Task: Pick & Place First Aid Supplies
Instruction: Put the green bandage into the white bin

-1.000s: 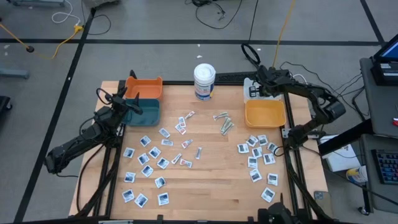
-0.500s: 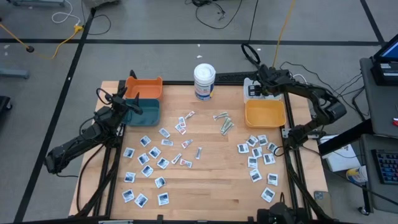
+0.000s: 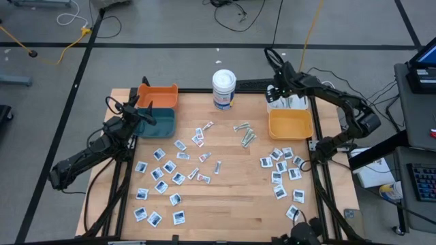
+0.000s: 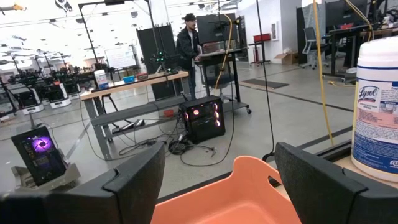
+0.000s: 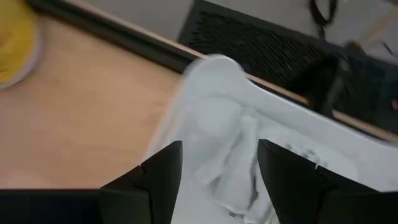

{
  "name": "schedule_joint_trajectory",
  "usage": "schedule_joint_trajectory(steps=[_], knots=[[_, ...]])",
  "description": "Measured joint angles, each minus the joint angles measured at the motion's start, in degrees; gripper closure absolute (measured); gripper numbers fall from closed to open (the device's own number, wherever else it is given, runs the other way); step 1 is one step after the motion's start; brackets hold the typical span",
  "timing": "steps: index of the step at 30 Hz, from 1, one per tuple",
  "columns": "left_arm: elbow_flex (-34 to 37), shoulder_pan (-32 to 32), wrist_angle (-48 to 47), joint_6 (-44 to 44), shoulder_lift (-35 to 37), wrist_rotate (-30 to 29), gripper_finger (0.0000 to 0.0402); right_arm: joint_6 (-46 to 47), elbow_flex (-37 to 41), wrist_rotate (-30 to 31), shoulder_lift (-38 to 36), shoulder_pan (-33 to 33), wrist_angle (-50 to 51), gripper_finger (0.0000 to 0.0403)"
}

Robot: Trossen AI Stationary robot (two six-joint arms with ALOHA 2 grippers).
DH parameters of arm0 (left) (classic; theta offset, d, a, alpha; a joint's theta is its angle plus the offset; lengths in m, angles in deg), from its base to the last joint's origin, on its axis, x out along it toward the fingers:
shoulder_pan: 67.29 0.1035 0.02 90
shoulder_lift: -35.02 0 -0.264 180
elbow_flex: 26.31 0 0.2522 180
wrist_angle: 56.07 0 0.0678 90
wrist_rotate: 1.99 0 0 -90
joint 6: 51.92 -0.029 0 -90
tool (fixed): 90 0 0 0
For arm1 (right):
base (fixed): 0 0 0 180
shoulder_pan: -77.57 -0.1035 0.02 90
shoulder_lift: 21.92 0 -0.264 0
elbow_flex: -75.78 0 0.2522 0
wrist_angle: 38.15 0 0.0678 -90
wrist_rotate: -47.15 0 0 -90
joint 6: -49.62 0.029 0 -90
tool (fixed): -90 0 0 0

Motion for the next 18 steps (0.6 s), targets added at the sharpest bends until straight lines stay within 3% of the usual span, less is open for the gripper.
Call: schedule_joint_trajectory(steps=[18], knots=[[-0.01,0.02,0.00,0.00,0.02,0.01,0.0094,-15.54,-5.35,-9.23,0.00,-12.04,14.89,0.0202]])
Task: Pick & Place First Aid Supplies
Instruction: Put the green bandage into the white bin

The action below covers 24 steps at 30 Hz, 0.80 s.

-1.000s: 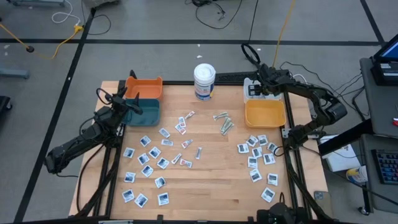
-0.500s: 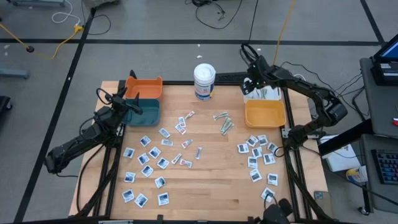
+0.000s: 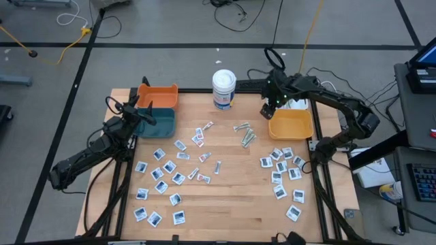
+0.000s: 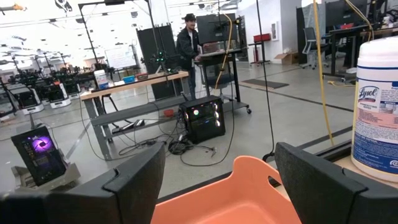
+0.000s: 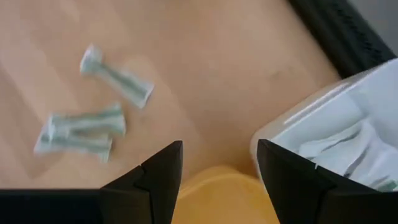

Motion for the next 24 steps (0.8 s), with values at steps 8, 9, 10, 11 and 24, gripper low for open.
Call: schedule_joint_trajectory(steps=[8,9,10,11,24], knots=[[0.00,0.00,0.00,0.00,-0.01,-0.01,0.0094,-4.84,0.00,0.20,0.02,-6.06,0.05,0.0202],[0.01,0.00,0.00,0.00,-0.02,-0.01,0.0094,-4.94,0.00,0.22,0.15,-6.98,-0.17,0.0202],[0.01,-0.02,0.02,0.00,-0.02,-0.01,0.0094,-4.94,0.00,0.24,0.38,-7.89,-0.58,0.0202],[0.01,0.00,0.02,0.00,-0.01,-0.01,0.0094,-4.94,0.00,0.24,0.63,-8.79,-0.94,0.0202],[0.01,0.00,0.01,0.00,-0.02,-0.01,0.0094,-10.82,0.00,0.95,7.85,-16.02,-7.28,0.0202]])
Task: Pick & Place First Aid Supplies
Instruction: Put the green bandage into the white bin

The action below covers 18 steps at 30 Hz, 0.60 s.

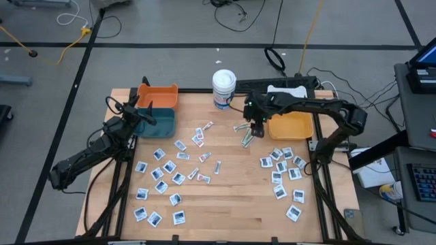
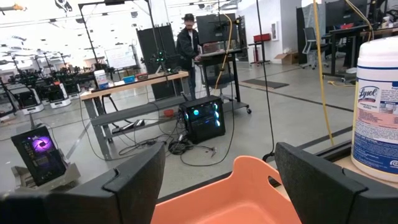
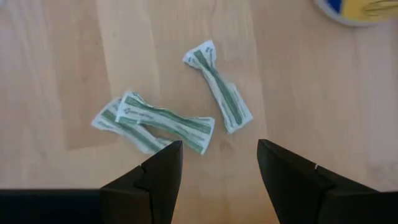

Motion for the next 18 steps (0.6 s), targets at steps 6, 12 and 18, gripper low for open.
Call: schedule_joint_trajectory(steps=[6,12,18], knots=[[-0.01,-0.02,0.00,0.00,0.01,0.02,0.0094,-2.84,0.04,1.09,6.20,-0.58,-4.99,0.0202],[0.00,0.00,-0.01,0.00,0.00,0.01,0.0094,-4.42,-0.70,1.21,12.19,-0.80,-10.33,0.0202],[0.00,0.00,0.01,0.00,0.02,0.00,0.0094,-5.16,-3.45,1.75,16.96,-0.89,-11.48,0.0202]])
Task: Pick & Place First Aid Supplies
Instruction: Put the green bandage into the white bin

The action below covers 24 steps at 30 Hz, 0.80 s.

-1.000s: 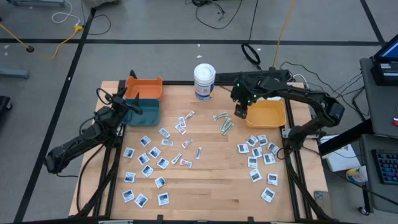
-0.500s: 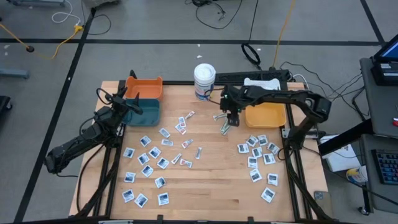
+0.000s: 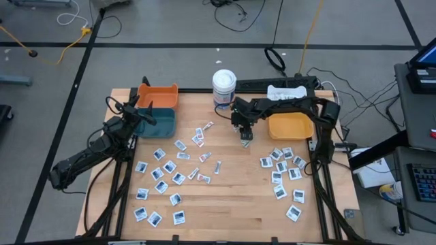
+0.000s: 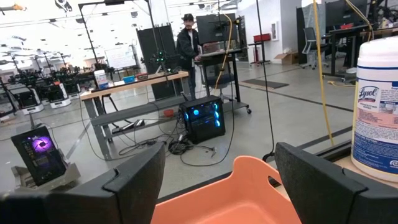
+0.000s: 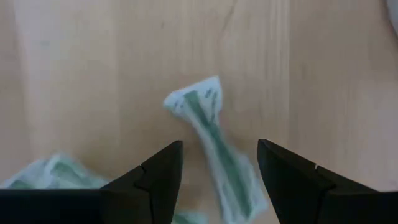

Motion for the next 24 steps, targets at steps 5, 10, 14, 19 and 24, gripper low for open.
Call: schedule_joint_trajectory(steps=[5,10,14,19,24], knots=[[0.00,0.00,-0.02,0.00,0.00,0.02,0.0094,-1.31,-0.79,0.34,1.09,0.00,0.30,0.0227],[0.00,0.00,0.01,0.00,0.00,0.09,0.0094,-3.53,-0.63,-0.40,1.14,-0.10,0.52,0.0304],[0.00,0.00,0.00,0.00,-0.01,0.09,0.0094,-3.43,-0.61,-0.63,1.20,-0.49,1.34,0.0380],[0.00,0.00,0.00,0.00,0.00,0.11,0.0094,2.14,-0.45,1.33,0.13,-1.18,1.79,0.0391],[0.00,0.00,0.00,0.00,0.00,0.12,0.0094,12.09,-0.40,3.03,-3.57,-1.43,2.57,0.0398]])
